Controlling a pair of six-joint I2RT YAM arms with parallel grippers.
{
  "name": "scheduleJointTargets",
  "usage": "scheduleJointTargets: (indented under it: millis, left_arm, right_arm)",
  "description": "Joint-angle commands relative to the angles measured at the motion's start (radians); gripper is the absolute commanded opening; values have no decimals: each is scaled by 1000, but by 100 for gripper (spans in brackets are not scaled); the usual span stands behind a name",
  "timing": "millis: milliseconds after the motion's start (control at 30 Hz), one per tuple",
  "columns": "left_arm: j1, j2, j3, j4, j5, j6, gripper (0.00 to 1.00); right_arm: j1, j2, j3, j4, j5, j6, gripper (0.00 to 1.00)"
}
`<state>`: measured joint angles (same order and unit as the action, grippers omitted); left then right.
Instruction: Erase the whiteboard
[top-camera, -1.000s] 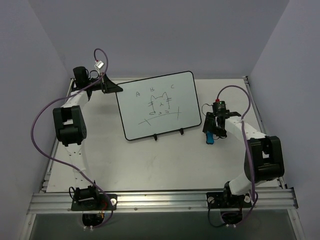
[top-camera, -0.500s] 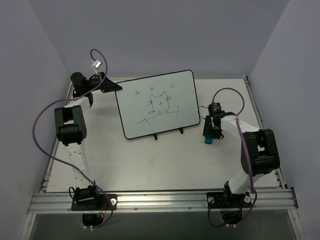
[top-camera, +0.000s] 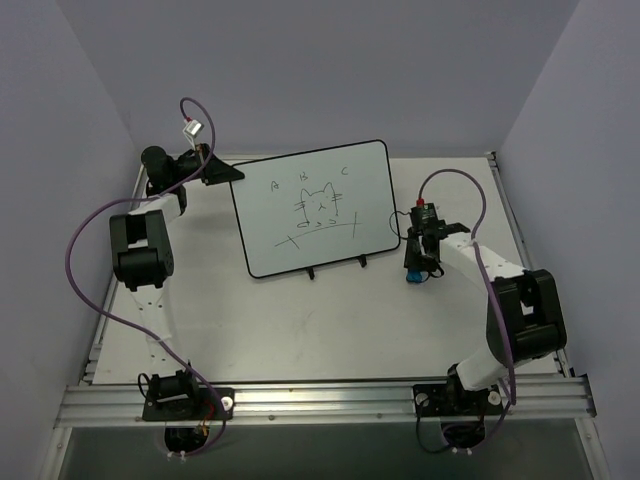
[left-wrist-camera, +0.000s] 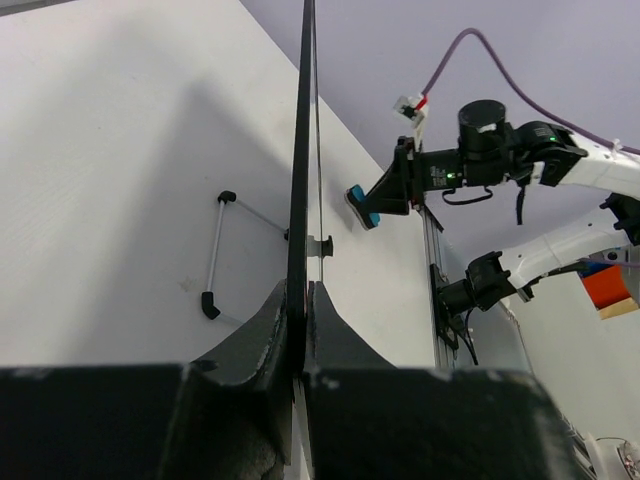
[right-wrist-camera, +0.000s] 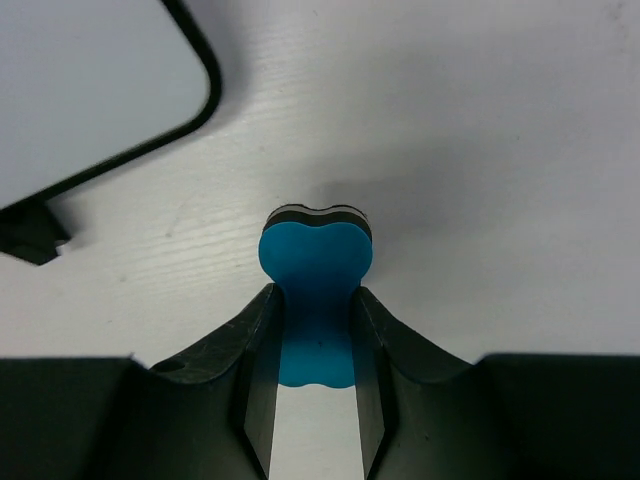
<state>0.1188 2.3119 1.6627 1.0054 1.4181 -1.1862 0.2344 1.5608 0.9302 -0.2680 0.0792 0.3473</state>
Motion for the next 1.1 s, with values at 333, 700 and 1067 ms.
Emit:
scheduleJointTargets:
  millis: [333, 700, 1067]
  left_arm:
    - [5, -34, -7, 61, -65, 155, 2]
    - [4, -78, -32, 50, -70, 174, 2]
    - [1, -82, -38, 44, -64, 197, 2]
  right_arm:
    - [354, -16, 350, 163, 131, -14, 0]
    - [559, 551, 1022, 73, 231, -149, 0]
    - [591, 720, 1223, 41, 235, -171, 0]
